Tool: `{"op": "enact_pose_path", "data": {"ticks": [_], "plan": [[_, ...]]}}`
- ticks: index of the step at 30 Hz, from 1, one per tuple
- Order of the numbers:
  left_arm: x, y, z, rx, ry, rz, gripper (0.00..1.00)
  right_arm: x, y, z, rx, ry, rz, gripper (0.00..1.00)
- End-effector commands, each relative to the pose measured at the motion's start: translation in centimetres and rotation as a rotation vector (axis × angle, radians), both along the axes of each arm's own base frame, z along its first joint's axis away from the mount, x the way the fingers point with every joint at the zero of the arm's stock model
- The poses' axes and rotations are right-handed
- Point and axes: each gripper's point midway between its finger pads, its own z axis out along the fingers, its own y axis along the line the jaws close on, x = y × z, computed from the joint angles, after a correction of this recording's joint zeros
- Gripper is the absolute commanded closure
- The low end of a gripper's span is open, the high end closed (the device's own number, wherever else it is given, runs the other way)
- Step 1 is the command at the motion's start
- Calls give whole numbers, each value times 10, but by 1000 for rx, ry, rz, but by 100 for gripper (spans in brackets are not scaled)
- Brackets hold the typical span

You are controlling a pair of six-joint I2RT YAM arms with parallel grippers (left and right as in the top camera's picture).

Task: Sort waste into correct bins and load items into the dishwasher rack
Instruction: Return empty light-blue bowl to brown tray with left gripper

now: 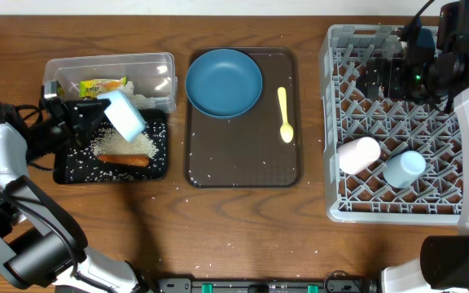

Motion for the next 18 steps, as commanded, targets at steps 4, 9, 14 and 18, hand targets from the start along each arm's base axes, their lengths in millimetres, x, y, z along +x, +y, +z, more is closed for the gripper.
{"op": "enact_pose_path", "data": {"ticks": [4,9,14,18], "plan": [[-3,2,5,-42,14,12,94,0,-1,9,0,-23,-12,1],[-5,-1,6,-57,35,10,94,0,-1,9,0,-23,-12,1],[-8,-7,13,-12,-25,-6,94,0,-1,9,0,-24,-12,1],[-12,-36,16,113,-61,-91,94,0,-1,9,0,-24,-12,1]]}}
